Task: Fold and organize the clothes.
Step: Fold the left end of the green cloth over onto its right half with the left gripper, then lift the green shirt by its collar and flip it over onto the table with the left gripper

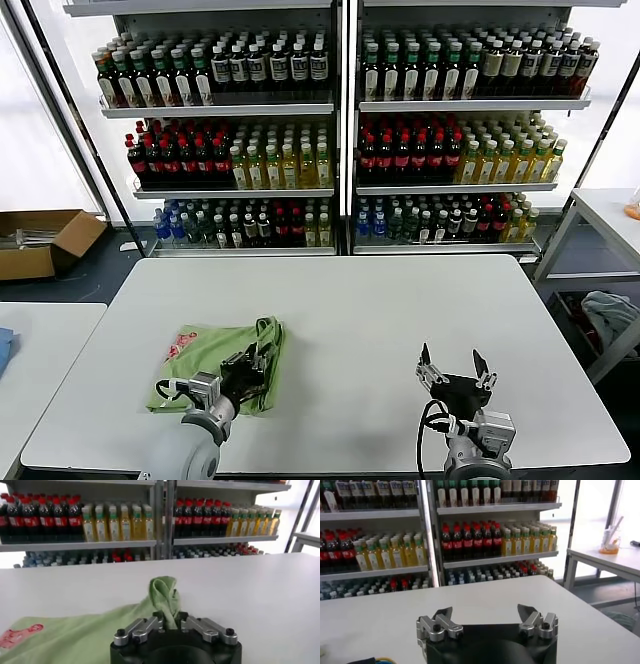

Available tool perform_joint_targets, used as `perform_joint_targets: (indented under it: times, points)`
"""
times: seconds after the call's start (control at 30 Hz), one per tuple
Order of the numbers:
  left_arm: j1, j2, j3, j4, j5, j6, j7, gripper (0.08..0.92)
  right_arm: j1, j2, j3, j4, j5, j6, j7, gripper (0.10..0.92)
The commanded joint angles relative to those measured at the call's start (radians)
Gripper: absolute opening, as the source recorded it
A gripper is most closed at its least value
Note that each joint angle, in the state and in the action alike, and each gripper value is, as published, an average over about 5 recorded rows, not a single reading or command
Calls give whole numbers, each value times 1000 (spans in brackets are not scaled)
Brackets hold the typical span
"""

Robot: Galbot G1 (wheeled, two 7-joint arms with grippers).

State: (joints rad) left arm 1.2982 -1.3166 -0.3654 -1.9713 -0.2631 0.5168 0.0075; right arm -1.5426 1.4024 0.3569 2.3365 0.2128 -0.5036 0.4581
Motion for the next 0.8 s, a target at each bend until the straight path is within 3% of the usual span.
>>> perform_joint_targets:
  times: [0.03, 0.17, 0.3, 0.5, 0.63, 0.8]
  points:
    - [0, -11, 30, 25, -125, -27, -7, 298, 0, 0, 1, -3, 0, 1, -1, 823]
    - [26, -14, 48, -24, -291, -13, -18, 411, 8, -1, 0, -7, 1, 0, -1, 823]
    - [61, -15, 38, -152, -572, 37, -36, 532, 21, -1, -4, -19, 2, -1, 0, 823]
    - [58, -1, -82, -324, -884, 36, -100, 705, 42, -3, -15, -37, 6, -2, 0, 823]
    - [32, 59, -177, -295, -651, -18, -120, 797, 61, -5, -24, -46, 12, -5, 0, 823]
    - [54, 130, -269, -147, -106, -101, -82, 822, 89, -10, -34, -58, 20, -12, 2, 823]
